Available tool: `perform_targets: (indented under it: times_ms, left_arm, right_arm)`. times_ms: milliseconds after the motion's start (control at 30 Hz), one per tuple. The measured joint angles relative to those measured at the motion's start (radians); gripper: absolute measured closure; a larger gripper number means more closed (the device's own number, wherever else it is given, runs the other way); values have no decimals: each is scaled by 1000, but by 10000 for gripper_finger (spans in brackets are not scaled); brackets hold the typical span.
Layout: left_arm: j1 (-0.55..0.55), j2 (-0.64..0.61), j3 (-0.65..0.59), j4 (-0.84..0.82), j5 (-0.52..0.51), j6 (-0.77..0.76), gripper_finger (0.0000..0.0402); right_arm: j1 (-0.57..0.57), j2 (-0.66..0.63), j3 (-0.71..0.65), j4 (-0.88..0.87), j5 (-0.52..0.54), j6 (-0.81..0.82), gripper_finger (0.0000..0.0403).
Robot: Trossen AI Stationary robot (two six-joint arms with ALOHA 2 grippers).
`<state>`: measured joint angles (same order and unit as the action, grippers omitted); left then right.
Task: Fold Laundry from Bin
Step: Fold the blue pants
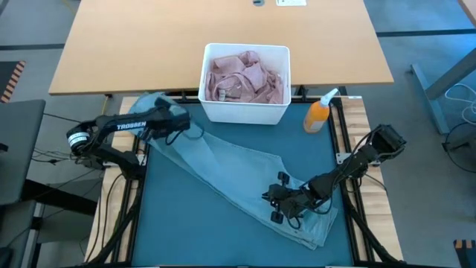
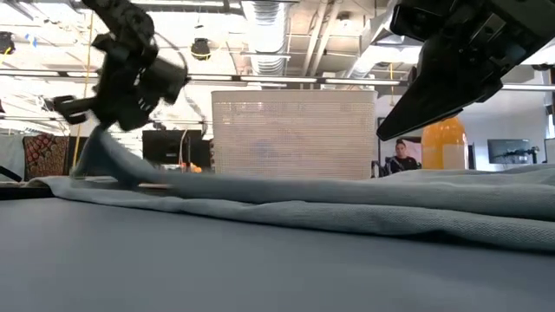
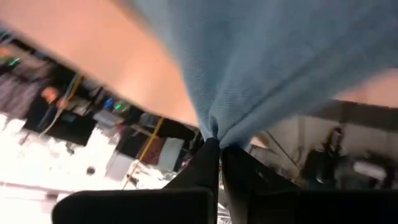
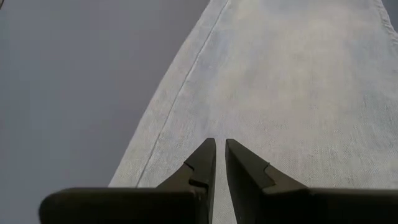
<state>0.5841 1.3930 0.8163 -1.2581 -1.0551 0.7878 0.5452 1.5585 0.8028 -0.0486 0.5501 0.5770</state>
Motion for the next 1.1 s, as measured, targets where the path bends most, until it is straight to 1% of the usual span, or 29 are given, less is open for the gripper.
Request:
perform_targets:
  times_ms: [200, 333, 433, 500, 533, 633, 733, 867, 900, 967, 1033, 1100]
  left_arm:
    - [-55, 0, -232, 23, 3, 39, 401]
    - [-71, 0, -306, 100, -4, -7, 401]
    - [-88, 0, -302, 149, 6, -3, 401]
    - [-105, 0, -286, 155, 62, 14, 401]
    - [-112, 0, -282, 156, 84, 31, 401]
    - [-120, 0, -282, 151, 92, 106, 401]
    - [-120, 0, -282, 150, 92, 161, 401]
    - [-120, 0, -282, 149, 91, 200, 401]
    - [-120, 0, -282, 145, 82, 210, 401]
    - [-120, 0, -282, 137, 34, 221, 401]
    - [-112, 0, -270, 139, -18, 192, 401]
    - [-97, 0, -246, 143, -34, 153, 401]
  right_arm:
    - [17, 0, 0, 0, -2, 1, 338]
    - [19, 0, 0, 0, -2, 0, 338]
    - [14, 0, 0, 0, -2, 5, 338]
    - [13, 0, 0, 0, -2, 22, 338]
    - [12, 0, 0, 0, -2, 30, 338]
    - [13, 0, 0, 11, -2, 44, 338]
    - [4, 19, 0, 88, 0, 32, 338]
    - [-34, 101, 1, 202, -42, -40, 338]
    - [-45, 124, 1, 201, -60, -41, 338]
    - [-62, 164, 1, 167, -98, -8, 338]
    - [-71, 191, 1, 106, -133, 48, 338]
    - [-70, 206, 2, 66, -153, 100, 338]
